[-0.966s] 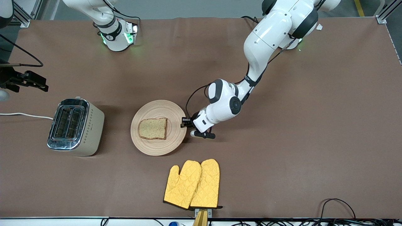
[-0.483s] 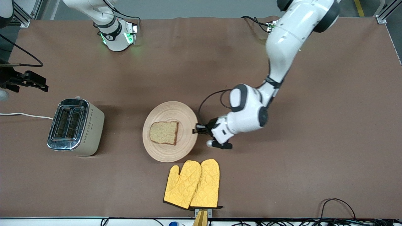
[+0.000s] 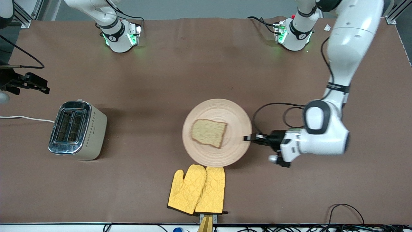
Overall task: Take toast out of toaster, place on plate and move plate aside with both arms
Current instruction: 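Drag the plate with the left gripper away from the toaster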
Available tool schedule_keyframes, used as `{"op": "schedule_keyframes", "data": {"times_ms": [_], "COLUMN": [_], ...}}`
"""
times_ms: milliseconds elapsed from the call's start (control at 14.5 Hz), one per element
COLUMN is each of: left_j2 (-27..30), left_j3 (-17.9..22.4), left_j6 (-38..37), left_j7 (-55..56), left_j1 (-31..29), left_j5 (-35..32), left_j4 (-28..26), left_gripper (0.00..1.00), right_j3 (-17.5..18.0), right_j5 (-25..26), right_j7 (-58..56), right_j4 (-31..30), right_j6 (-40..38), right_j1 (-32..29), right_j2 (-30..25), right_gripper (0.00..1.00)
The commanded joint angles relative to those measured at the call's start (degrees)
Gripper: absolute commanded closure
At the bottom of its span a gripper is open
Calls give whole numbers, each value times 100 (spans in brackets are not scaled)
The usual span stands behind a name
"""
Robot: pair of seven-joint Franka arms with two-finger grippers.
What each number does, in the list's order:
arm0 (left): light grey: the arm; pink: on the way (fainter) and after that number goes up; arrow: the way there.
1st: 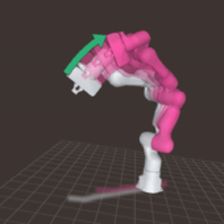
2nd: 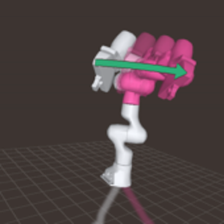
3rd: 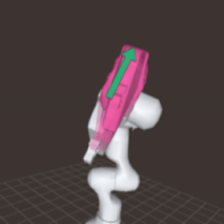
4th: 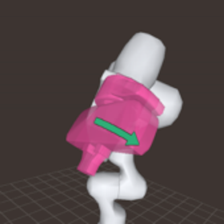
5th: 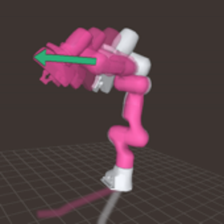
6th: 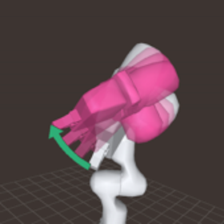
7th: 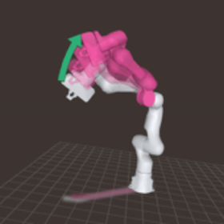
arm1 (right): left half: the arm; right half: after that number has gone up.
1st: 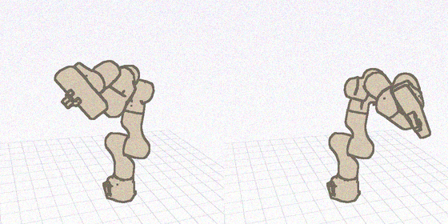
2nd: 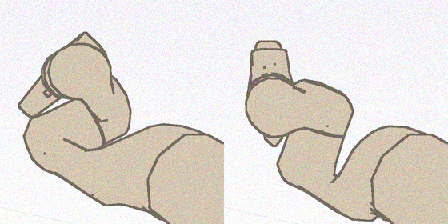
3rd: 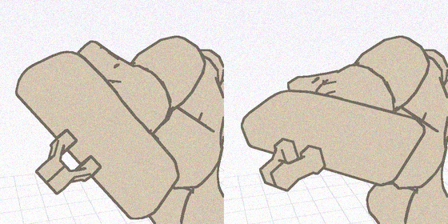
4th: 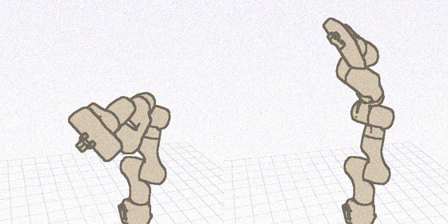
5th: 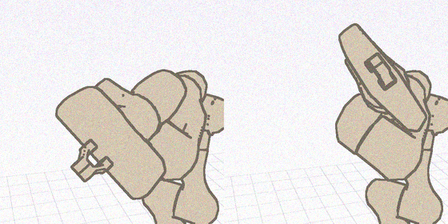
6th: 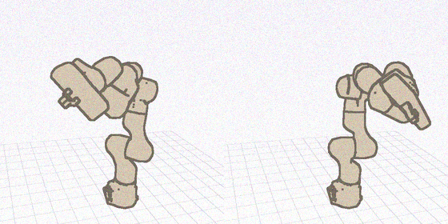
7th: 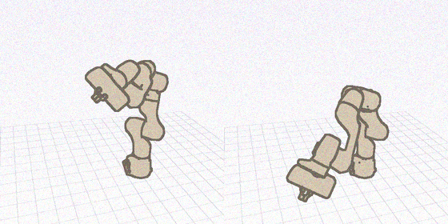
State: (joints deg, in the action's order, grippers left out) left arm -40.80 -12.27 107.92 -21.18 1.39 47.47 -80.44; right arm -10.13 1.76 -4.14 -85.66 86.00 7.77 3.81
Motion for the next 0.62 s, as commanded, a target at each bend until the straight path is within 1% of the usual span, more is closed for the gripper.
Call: {"op": "schedule_keyframes", "data": {"times_ms": [0, 138, 345, 552], "left_j2": [38, -129, -401, -639], "left_j3": [-117, -117, -117, -91], "left_j6": [-700, -991, -1089, -1089], "left_j7": [-911, -1465, -2038, -2320], "left_j1": [-918, -1489, -2307, -2765], "left_j5": [8, -62, -194, -273], "left_j4": [-279, -297, -297, -279], "left_gripper": [100, 100, 100, 100], "right_j3": [19, 19, 19, 19], "right_j5": [53, 53, 53, 53], "right_j7": [0, 0, -8, -8], "right_j4": [111, 111, 120, 120], "right_j6": [-65, -65, -65, -65], "right_j1": [-3, -3, -3, -3], "right_j2": [49, 49, 49, 49], "right_gripper": [0, 0, 0, 0]}}
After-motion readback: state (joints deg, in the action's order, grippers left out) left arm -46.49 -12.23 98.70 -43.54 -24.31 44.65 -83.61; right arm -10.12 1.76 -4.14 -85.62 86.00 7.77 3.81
